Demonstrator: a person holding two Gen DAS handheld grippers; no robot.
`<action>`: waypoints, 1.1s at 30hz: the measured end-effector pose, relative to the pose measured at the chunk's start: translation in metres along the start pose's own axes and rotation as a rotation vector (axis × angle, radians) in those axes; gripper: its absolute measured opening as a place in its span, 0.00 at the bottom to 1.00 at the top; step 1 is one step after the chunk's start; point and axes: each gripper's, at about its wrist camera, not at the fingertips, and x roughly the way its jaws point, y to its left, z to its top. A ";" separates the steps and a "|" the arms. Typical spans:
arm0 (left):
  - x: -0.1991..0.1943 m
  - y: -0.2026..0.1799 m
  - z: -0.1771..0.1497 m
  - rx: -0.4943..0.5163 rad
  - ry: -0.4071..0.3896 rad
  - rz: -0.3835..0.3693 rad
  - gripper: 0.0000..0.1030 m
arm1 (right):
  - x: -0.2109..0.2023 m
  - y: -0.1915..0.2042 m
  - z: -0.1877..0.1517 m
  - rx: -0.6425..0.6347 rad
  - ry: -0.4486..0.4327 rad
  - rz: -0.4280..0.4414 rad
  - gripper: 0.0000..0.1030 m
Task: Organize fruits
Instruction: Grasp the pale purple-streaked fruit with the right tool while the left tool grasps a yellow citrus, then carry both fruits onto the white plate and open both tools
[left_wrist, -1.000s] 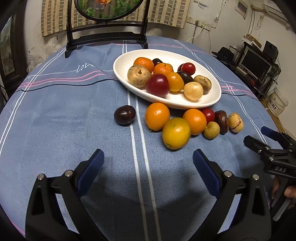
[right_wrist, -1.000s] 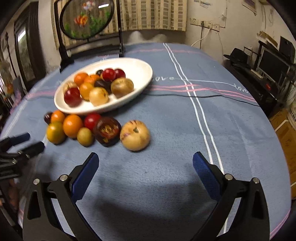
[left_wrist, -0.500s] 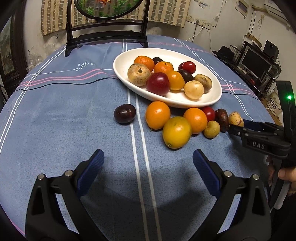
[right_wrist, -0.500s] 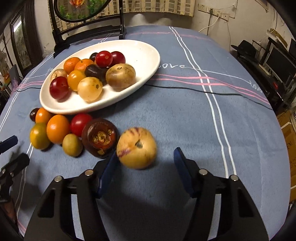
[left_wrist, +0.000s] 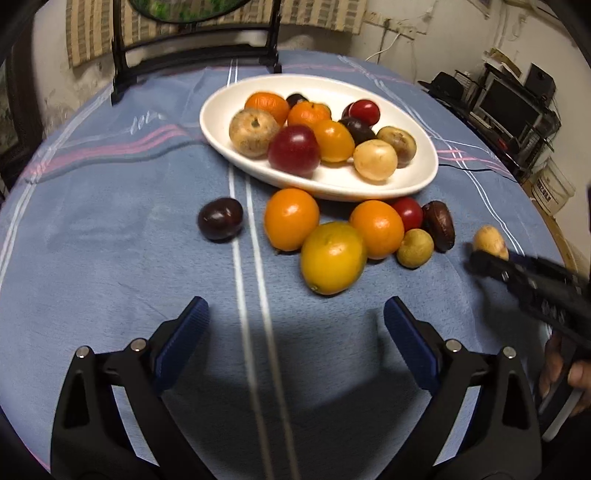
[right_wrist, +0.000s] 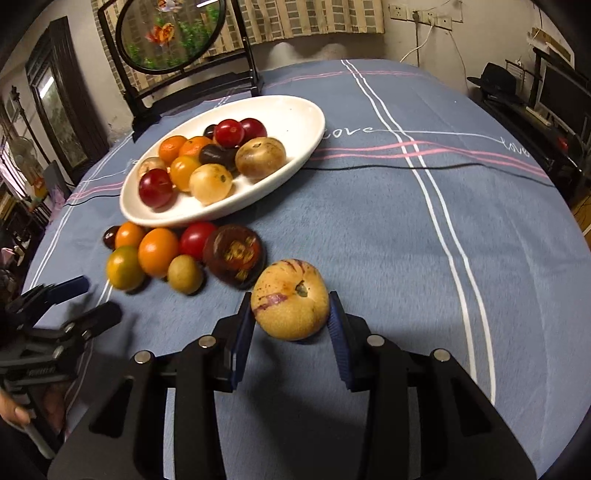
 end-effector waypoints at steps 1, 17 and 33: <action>0.002 0.000 0.001 -0.015 0.004 0.007 0.85 | -0.002 0.000 -0.003 -0.002 0.001 0.006 0.38; 0.014 -0.027 0.022 0.064 0.030 0.033 0.37 | -0.011 0.002 -0.017 -0.013 -0.006 0.057 0.38; -0.014 -0.018 0.020 0.056 -0.041 0.007 0.36 | -0.018 0.013 -0.010 -0.038 -0.033 0.075 0.38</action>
